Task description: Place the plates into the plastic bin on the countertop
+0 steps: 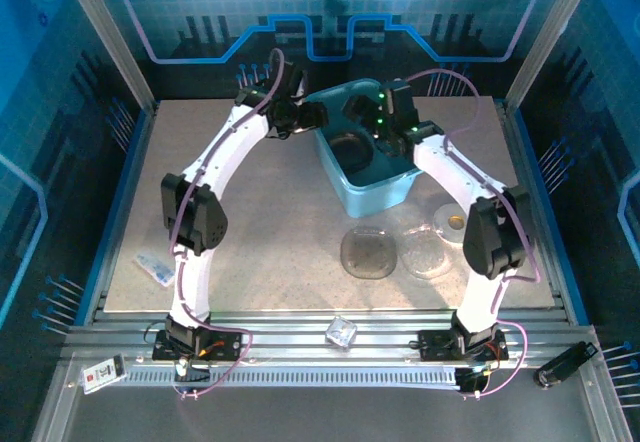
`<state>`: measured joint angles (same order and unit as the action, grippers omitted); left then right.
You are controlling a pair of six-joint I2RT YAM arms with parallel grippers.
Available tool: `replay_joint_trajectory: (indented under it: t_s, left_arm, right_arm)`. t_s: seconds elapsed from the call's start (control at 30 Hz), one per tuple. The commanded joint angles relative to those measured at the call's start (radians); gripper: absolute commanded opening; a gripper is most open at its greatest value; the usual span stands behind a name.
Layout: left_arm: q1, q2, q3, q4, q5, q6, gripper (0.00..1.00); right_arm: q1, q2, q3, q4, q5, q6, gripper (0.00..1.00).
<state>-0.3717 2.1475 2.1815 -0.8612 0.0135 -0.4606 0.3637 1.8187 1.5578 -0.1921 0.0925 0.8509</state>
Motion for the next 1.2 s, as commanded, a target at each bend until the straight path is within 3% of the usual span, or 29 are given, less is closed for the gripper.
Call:
replay_joint_trajectory:
  t_s: [0.0,0.3,0.53,0.83,1.17]
  left_arm:
    - [-0.008,0.065,0.068,-0.082,-0.019,0.019,0.73]
    - [-0.008,0.183,0.225,-0.188,-0.020,0.011,0.68]
    - [0.006,0.236,0.309,-0.220,-0.020,0.031,0.48]
    - [0.057,0.228,0.314,-0.193,0.009,0.054,0.31]
    - [0.097,0.226,0.330,-0.210,0.056,0.161,0.28]
  right_arm:
    - [-0.030,-0.057,-0.027,0.096,-0.044,-0.101,0.92]
    - [-0.096,-0.096,-0.051,0.059,-0.022,-0.155,0.90]
    - [-0.119,-0.117,-0.088,0.044,-0.010,-0.159,0.91]
    - [-0.135,-0.148,-0.110,0.010,-0.005,-0.175,0.91]
    - [-0.143,-0.173,-0.128,-0.039,0.007,-0.194,0.93]
